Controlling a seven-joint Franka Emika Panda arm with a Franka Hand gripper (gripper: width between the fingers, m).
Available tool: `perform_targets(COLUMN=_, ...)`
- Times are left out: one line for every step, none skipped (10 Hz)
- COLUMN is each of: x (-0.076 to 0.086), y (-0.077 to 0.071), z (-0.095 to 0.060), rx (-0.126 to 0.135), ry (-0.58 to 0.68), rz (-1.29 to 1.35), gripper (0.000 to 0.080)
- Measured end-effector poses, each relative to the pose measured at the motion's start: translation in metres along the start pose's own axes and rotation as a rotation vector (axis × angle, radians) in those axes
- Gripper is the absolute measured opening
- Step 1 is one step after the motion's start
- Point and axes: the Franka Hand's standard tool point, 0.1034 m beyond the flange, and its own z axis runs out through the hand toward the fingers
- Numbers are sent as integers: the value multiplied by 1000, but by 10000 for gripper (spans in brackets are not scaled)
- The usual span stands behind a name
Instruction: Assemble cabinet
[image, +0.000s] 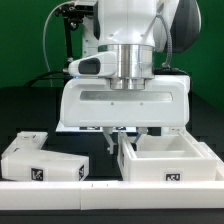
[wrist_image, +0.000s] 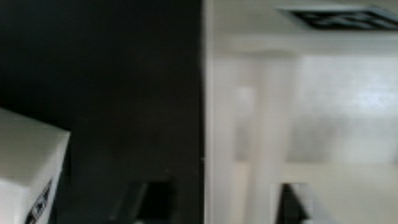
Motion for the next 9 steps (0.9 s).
perform_targets(x=0, y=0, z=0, rx=0, ry=0, rz=0, gripper=382)
perform_targets(x=0, y=0, z=0, rx=0, ry=0, rz=0, gripper=518)
perform_targets(x=0, y=-1, z=1, rx=2, ry=-4, rz=11, gripper=518)
perform_targets(x=1, y=-4, z=3, rx=6, ry=-12, rz=27, gripper=700)
perform_targets(x=2, y=-7, z=5, rx=9, ry=-23, rz=29, gripper=774)
perform_targets(x=0, y=-6, z=9, rx=10, ry=-33, rz=31, gripper=794)
perform_targets(x=0, y=-5, z=11, rx=8, ry=-35, rz=32, gripper=794)
perform_targets(x=0, y=-6, z=11, rx=9, ry=-34, rz=31, gripper=797)
perform_targets(x=0, y=-6, z=11, rx=8, ry=-34, rz=31, gripper=796)
